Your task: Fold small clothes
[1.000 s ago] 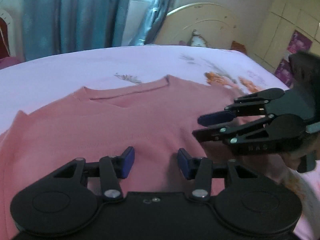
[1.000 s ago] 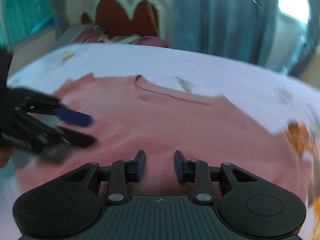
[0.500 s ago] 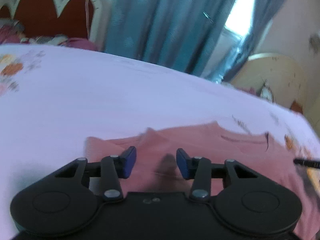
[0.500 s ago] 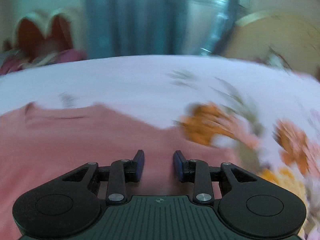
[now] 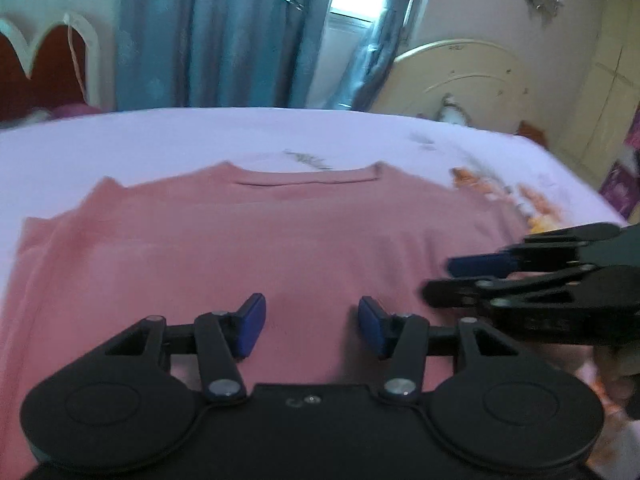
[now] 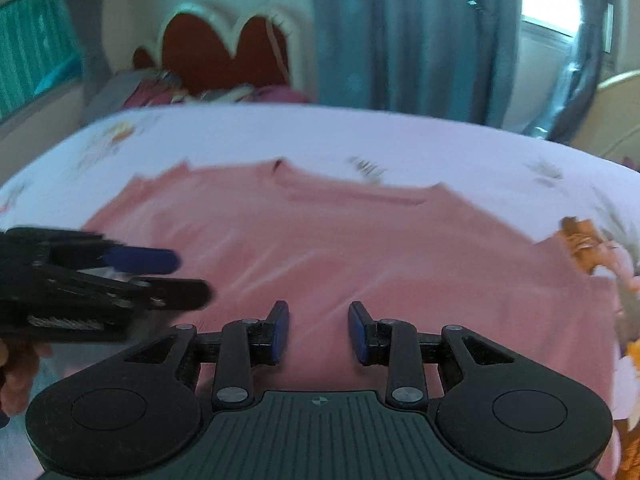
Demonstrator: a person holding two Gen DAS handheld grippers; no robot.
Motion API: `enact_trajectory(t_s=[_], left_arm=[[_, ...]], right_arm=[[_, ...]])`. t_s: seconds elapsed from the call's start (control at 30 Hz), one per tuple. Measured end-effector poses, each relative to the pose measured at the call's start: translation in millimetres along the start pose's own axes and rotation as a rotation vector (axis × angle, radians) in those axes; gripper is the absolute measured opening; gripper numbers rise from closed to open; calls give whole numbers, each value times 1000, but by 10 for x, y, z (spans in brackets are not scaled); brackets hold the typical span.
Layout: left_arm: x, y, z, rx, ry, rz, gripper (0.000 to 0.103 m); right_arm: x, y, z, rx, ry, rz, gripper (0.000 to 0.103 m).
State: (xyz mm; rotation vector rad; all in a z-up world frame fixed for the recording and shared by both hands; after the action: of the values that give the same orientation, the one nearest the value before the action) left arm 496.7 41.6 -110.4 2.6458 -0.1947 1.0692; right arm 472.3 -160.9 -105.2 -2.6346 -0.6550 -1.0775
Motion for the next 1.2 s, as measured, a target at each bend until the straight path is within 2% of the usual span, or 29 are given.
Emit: enact_trajectory(t_s=[0.07, 0.1, 0.2, 0.27, 0.37, 0.47, 0.57, 0.6, 0.63, 0.67, 0.73, 0.8, 0.83, 0.9, 1.0, 1.1, 1.2], left_arm=[[-22, -234, -63, 21, 12, -41, 50], [-30, -382, -108, 69, 14, -56, 50], [-103, -786, -249, 146, 15, -118, 50], [-117, -905, -302, 174, 17, -123, 50], [-126, -907, -352, 202, 17, -113, 50], [-84, -823, -367, 220, 17, -96, 50], [-39, -597, -434, 176, 48, -94, 54], [-41, -479, -457, 157, 54, -82, 55], [-49, -345, -452, 139, 59, -67, 59], [-84, -242, -447, 127, 64, -61, 65], [-145, -27, -430, 81, 62, -61, 69], [-211, 144, -365, 66, 43, -41, 66], [-249, 214, -316, 63, 20, -36, 64], [-317, 298, -207, 84, -24, -15, 64], [-363, 319, -160, 116, -30, 20, 66], [-351, 250, -191, 128, -32, 16, 66], [-383, 99, -259, 151, -33, 6, 66]], right_arm=[[-60, 143, -49, -37, 0, 23, 32], [-112, 281, -92, -79, -1, 50, 32], [-323, 768, -192, -261, -57, 131, 32], [-457, 1044, -287, -272, -79, 210, 32], [-491, 1121, -383, -264, -73, 234, 32], [-458, 1037, -510, -286, -51, 221, 32], [-334, 708, -664, -210, 15, 182, 33], [-271, 550, -631, -182, 25, 145, 53], [-245, 386, -649, -158, 46, 109, 62], [-224, 243, -637, -126, 55, 84, 64], [-186, 33, -556, -71, 38, 76, 63], [-203, -156, -457, -35, 14, 73, 44], [-215, -222, -409, -22, 0, 79, 41], [-250, -333, -309, -16, -30, 66, 40], [-337, -366, -229, -41, -57, 47, 40], [-383, -335, -254, -44, -61, 53, 40], [-424, -202, -338, -87, -62, 66, 40]])
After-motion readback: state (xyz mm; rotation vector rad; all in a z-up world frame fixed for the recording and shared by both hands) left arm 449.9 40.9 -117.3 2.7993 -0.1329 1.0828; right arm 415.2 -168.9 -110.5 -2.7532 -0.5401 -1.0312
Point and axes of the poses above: each gripper's, at about its wrist camera, not at the fingertips, and z roughly the way its jaws point, y to its right, x to its top, the point moved 1 cm from there along z, roughly the way its jaws point, and after that the axes turned 4 degrees about -z, right-handed, at the moved point
